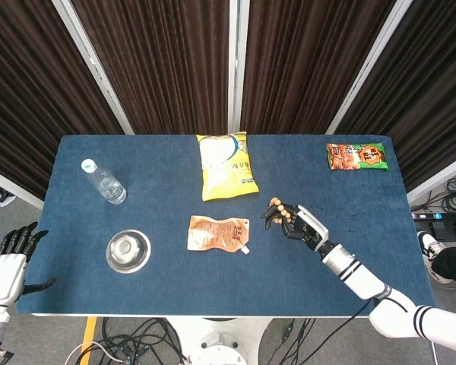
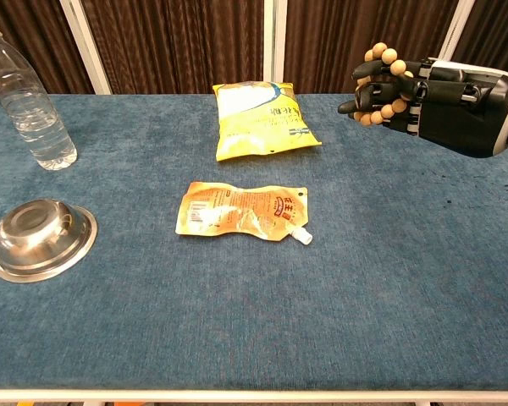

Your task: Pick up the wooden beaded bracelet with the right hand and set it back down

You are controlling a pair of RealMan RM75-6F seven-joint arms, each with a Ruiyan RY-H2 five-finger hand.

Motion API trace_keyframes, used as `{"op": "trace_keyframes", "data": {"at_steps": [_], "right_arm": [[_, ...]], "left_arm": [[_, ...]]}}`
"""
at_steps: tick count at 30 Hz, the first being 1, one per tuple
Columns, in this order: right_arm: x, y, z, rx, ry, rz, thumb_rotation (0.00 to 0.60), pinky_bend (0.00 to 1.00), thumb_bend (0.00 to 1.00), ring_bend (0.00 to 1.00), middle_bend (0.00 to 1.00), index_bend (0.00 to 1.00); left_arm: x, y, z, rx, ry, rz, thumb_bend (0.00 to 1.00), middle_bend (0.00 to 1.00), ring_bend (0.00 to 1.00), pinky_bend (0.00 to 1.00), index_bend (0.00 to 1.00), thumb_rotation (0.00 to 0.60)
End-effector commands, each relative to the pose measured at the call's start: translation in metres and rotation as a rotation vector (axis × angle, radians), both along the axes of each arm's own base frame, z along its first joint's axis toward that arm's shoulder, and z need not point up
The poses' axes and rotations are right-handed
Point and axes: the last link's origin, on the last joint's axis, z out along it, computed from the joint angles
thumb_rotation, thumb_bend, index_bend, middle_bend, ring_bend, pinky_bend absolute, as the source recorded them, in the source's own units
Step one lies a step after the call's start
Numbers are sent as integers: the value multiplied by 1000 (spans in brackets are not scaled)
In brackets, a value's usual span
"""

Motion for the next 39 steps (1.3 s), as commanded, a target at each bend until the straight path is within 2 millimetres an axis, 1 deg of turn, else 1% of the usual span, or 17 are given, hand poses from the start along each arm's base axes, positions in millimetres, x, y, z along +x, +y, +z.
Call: {"op": "trace_keyframes", "data": {"at_steps": [1,2,3,5,6,9,10,13,14,19,20,24,26,29,33,37,39], "right_arm": [[-2,-1,1,-16,-6,-5,449,0,1000,236,486,318],[-2,-1,2,-18,-9,-9,381,0,1000,233,480,298],[-3,-1,3,-20,-10,-11,340,0,1000,232,474,281],[-5,-2,5,-19,-5,-14,305,0,999,227,467,251],[-6,-3,6,-18,0,-17,295,0,971,223,462,235],[-9,-3,10,-19,10,-20,286,0,708,209,449,201],[-10,-3,11,-20,13,-22,284,0,639,207,447,198],[-15,-3,14,-30,48,-23,282,0,480,198,439,195],[-17,-3,15,-31,61,-25,279,0,448,196,439,194],[-27,-2,21,-36,111,-48,266,0,140,167,423,168],[-29,-2,23,-35,115,-52,265,0,115,165,420,165],[-35,-3,28,-51,180,-46,263,0,100,162,409,158],[-42,-5,31,-85,289,-16,264,0,99,162,406,158],[-50,-10,33,-170,494,44,263,0,100,162,406,157],[-54,-19,35,-299,799,147,268,0,154,162,408,198],[-52,-27,26,-392,1146,308,268,0,170,162,407,227],[-51,-28,19,-406,1269,371,267,0,169,161,397,228]], "left_arm": [[0,0,0,1,1,0,0,8,0,37,153,600],[0,0,0,1,0,1,0,8,0,37,153,600],[0,1,0,0,0,1,0,8,0,37,153,600],[1,2,0,-2,1,-1,0,8,0,37,153,600],[1,2,0,-4,2,-1,0,8,0,37,153,600],[2,3,-1,-7,4,-3,0,8,0,37,153,600],[2,4,-1,-7,4,-4,0,8,0,37,153,600],[3,5,-1,-9,8,-10,0,8,0,37,153,600],[4,6,0,-10,9,-10,0,8,0,37,153,600],[4,7,1,-7,11,-12,0,8,0,37,153,600],[5,8,1,-8,11,-13,0,8,0,37,153,600],[6,8,1,-10,13,-18,0,8,0,37,153,600],[6,8,1,-8,13,-17,0,8,0,37,153,600],[7,9,1,-8,14,-18,0,8,0,37,153,600],[7,8,0,-10,12,-19,0,8,0,37,153,600],[7,9,-2,-16,10,-19,0,8,0,37,153,600],[7,9,-2,-18,10,-20,0,8,0,37,153,600]]}}
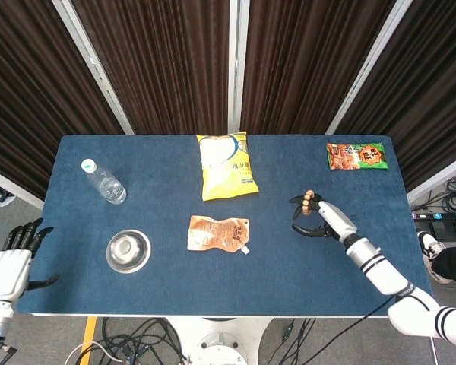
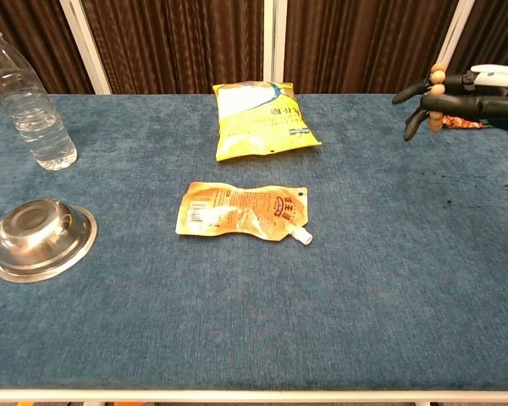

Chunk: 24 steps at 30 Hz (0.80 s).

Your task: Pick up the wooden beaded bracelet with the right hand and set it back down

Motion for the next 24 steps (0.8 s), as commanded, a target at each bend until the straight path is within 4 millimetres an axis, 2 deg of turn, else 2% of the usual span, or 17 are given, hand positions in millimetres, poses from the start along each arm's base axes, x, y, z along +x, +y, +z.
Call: {"op": "trace_keyframes", "data": {"at_steps": [1,3,6,9,13,16,17,18,20,22,24], "right_arm": [[-3,-13,-17,-74,573,163,266,0,168,151,379,224],[-2,-13,-23,-9,670,178,265,0,147,110,320,185],[0,-12,-25,72,734,169,264,0,67,17,181,51],[4,-11,-25,116,759,153,263,0,2,0,94,0],[6,-9,-17,31,765,134,263,0,0,0,94,0],[8,-5,-3,-107,722,101,275,0,8,0,154,1],[7,-3,4,-152,702,92,346,5,27,13,184,9],[6,1,11,-200,684,84,445,37,59,37,216,28],[-1,12,29,-309,634,65,582,119,147,87,264,85],[-11,28,47,-391,579,45,600,168,240,107,288,129],[-20,44,61,-442,535,27,600,170,270,108,289,138]], "left_arm": [[0,-1,-1,-5,2,-1,0,8,0,37,153,600],[0,-1,0,-11,6,3,0,8,0,37,153,600],[-1,-2,1,-12,5,10,0,8,0,37,153,600],[-2,-3,1,-7,0,14,0,8,0,37,153,600],[-3,-3,1,-1,-1,14,0,8,0,37,153,600],[-4,-2,2,11,0,13,0,8,0,37,153,600],[-4,-1,2,16,1,13,0,8,0,37,153,600],[-4,-1,2,20,4,11,0,8,0,37,154,600],[-5,0,2,32,13,10,0,8,0,37,155,600],[-6,1,2,41,29,15,0,9,0,37,157,600],[-7,1,1,43,37,22,0,18,0,37,161,600]]}}
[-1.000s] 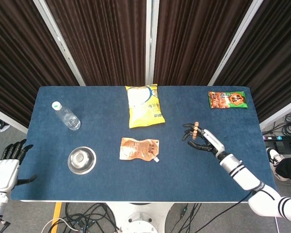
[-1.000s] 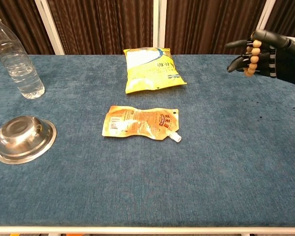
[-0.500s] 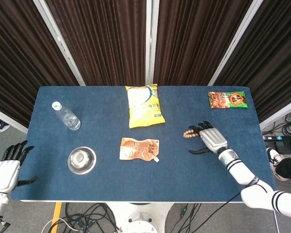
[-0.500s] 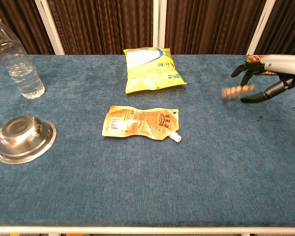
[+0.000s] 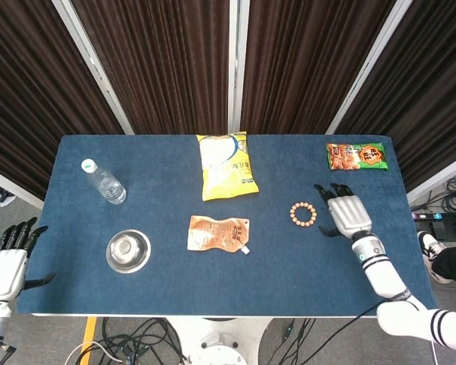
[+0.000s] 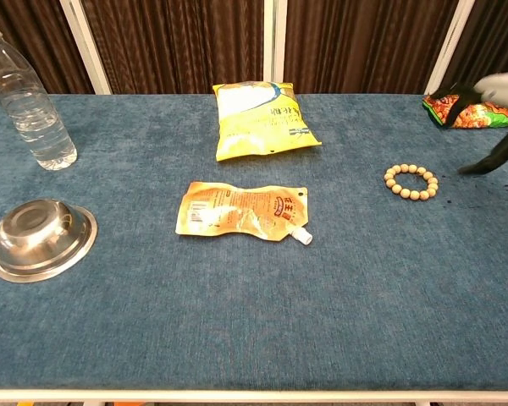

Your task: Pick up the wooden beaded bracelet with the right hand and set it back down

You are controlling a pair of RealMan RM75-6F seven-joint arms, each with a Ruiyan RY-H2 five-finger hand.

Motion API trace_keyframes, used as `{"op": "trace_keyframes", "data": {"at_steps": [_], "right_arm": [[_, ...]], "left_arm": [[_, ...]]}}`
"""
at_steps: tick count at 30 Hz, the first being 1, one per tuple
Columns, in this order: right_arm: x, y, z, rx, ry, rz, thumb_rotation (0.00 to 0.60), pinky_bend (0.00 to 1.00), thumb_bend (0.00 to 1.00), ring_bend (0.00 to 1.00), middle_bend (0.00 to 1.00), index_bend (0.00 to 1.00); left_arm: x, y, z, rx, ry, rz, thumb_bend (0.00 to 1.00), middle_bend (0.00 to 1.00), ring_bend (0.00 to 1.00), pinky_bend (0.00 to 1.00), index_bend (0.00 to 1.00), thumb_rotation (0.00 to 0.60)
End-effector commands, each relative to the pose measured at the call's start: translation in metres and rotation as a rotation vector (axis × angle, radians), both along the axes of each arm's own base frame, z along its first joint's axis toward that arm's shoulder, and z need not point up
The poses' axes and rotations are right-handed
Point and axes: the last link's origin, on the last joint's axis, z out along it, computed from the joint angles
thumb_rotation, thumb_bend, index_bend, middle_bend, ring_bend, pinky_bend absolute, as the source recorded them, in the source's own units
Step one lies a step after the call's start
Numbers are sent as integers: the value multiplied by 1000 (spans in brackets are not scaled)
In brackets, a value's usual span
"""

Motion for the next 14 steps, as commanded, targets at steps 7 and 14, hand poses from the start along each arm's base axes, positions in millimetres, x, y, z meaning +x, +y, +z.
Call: {"op": "trace_keyframes", "data": {"at_steps": [7,14], "right_arm": [[-42,109,83,-290,-239,54,600,148,263,80,224,132],[-48,143,98,-307,-248,51,594,92,271,47,209,107]], "left_arm": [[-1,0,1,49,22,32,0,22,0,37,163,600],[2,-7,6,168,44,11,0,22,0,37,163,600]]}}
